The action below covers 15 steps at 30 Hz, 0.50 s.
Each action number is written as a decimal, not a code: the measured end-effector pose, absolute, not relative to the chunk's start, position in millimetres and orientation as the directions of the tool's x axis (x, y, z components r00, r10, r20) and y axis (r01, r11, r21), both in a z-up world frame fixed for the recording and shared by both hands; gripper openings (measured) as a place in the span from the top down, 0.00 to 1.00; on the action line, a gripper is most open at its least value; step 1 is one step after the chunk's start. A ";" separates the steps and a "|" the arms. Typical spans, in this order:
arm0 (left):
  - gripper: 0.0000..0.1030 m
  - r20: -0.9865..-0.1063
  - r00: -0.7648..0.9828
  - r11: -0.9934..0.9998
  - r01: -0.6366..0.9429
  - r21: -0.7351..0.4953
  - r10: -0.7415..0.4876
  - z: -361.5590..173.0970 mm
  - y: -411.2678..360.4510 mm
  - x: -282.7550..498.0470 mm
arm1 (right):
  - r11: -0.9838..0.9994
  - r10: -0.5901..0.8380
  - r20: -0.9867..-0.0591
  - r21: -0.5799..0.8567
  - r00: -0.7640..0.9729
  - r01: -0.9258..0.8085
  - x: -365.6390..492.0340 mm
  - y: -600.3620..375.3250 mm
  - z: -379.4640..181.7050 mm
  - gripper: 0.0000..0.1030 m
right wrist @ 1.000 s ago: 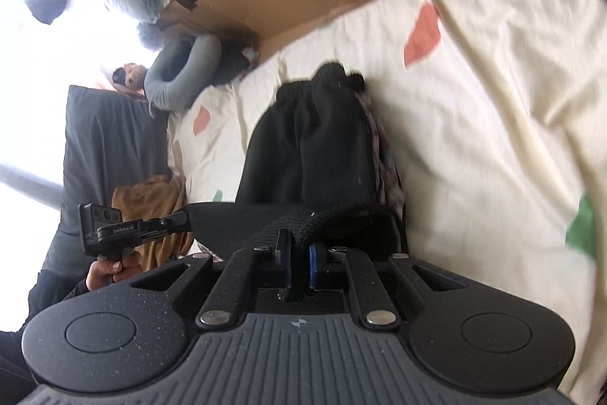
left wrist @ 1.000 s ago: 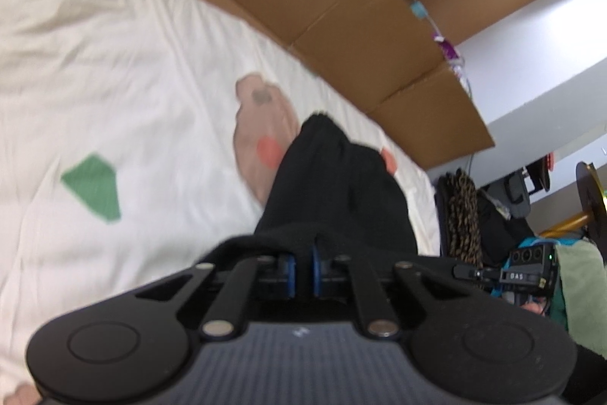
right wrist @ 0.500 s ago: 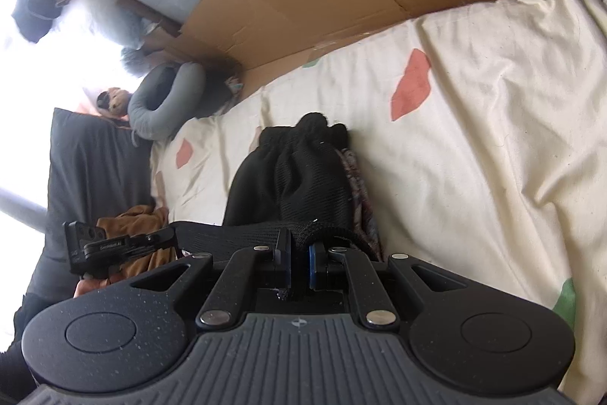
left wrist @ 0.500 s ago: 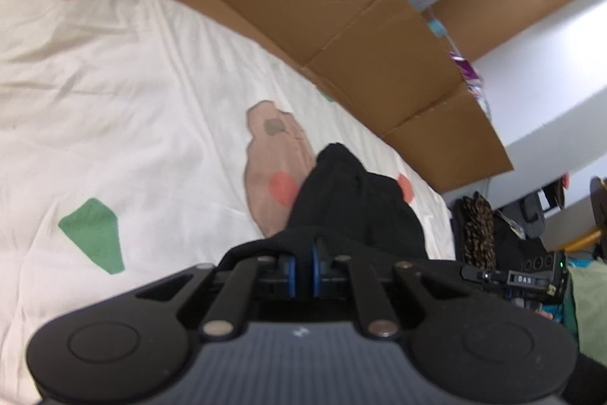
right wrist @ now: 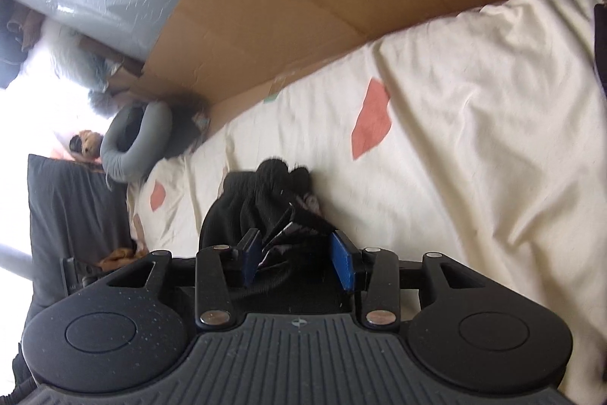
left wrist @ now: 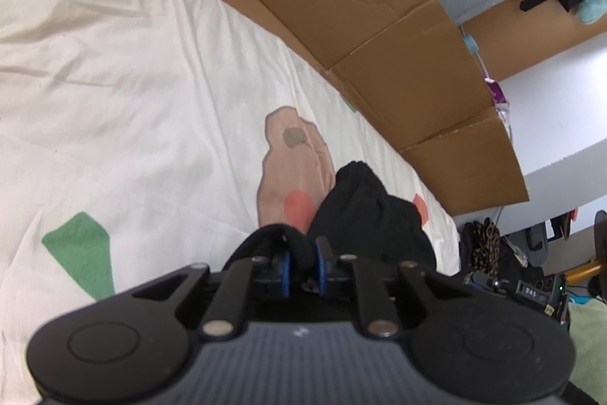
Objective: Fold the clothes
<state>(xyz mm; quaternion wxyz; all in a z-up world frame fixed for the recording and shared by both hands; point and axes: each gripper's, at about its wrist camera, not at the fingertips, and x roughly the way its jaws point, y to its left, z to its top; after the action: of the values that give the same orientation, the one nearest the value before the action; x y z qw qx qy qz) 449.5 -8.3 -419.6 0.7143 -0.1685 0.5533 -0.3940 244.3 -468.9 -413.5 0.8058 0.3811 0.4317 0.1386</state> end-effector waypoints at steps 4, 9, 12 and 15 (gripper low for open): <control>0.55 -0.615 0.151 0.622 0.364 -0.693 -0.774 -406.9 2.0 454.1 | 0.678 0.547 -0.590 0.729 0.594 0.100 243.4 -472.1 -411.7 0.55; 0.55 -0.615 0.181 0.631 0.376 -0.678 -0.768 -400.6 7.5 457.4 | 0.677 0.542 -0.575 0.731 0.612 0.087 240.4 -477.5 -404.6 0.55; 0.55 -0.641 0.189 0.656 0.390 -0.647 -0.744 -404.5 8.6 455.4 | 0.689 0.534 -0.573 0.721 0.622 0.073 237.3 -481.9 -398.1 0.55; 0.55 -0.686 0.188 0.689 0.422 -0.590 -0.703 -411.0 6.1 451.9 | 0.716 0.515 -0.592 0.694 0.620 0.068 234.3 -484.8 -396.6 0.55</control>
<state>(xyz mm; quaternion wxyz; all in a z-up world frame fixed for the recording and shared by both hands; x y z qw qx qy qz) 451.9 6.1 -411.0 0.7587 -0.1356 0.5183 -0.3706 234.3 -484.8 -396.6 0.8284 0.3516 0.4147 0.1348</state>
